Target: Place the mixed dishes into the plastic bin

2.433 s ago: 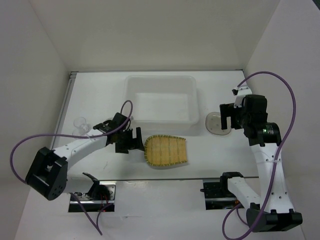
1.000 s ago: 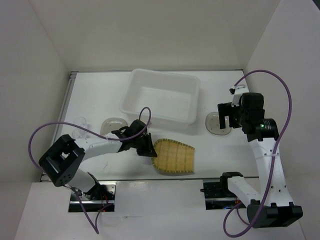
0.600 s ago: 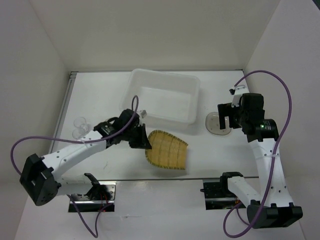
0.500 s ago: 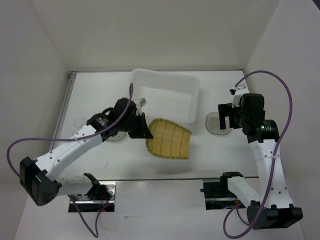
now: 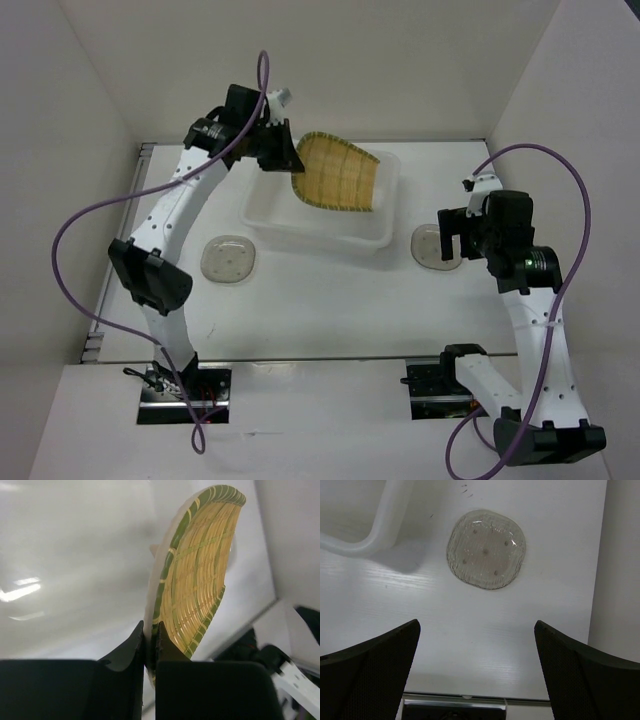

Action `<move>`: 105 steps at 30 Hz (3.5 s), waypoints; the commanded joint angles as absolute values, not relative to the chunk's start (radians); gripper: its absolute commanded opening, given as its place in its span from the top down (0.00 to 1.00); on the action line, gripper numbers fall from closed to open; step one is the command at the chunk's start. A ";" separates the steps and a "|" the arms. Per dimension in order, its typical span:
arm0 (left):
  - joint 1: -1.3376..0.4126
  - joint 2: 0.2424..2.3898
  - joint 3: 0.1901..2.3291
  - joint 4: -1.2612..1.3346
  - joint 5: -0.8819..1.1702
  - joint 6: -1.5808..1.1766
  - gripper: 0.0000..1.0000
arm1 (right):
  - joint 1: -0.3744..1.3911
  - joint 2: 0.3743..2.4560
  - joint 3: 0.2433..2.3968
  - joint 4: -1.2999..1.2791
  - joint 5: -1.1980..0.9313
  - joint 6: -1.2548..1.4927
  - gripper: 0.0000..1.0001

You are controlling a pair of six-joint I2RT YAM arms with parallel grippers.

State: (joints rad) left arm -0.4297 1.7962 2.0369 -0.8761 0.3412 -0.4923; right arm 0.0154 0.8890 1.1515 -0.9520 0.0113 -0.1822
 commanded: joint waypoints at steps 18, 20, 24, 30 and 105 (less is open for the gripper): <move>-0.271 2.244 2.347 -0.933 0.313 -0.356 1.00 | 0.025 0.839 1.137 -0.953 0.025 -0.186 0.00; -0.272 2.256 2.321 -0.933 0.293 -0.347 1.00 | 0.025 0.839 1.137 -0.953 0.025 -0.186 0.00; -0.293 2.266 2.228 -0.924 0.200 -0.334 1.00 | 0.025 0.839 1.137 -0.953 0.025 -0.186 0.00; -0.313 2.286 2.088 -0.875 0.138 -0.334 0.95 | 0.025 0.839 1.137 -0.953 0.025 -0.186 0.00; -0.316 1.430 1.586 -0.802 -0.026 -0.551 0.00 | -0.509 1.744 1.210 -0.799 -0.434 -0.379 0.00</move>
State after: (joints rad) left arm -0.3210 1.4803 1.5875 -0.8082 -0.0368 -0.5316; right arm -0.5343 1.7206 1.2179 -0.8551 -0.3931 -0.3901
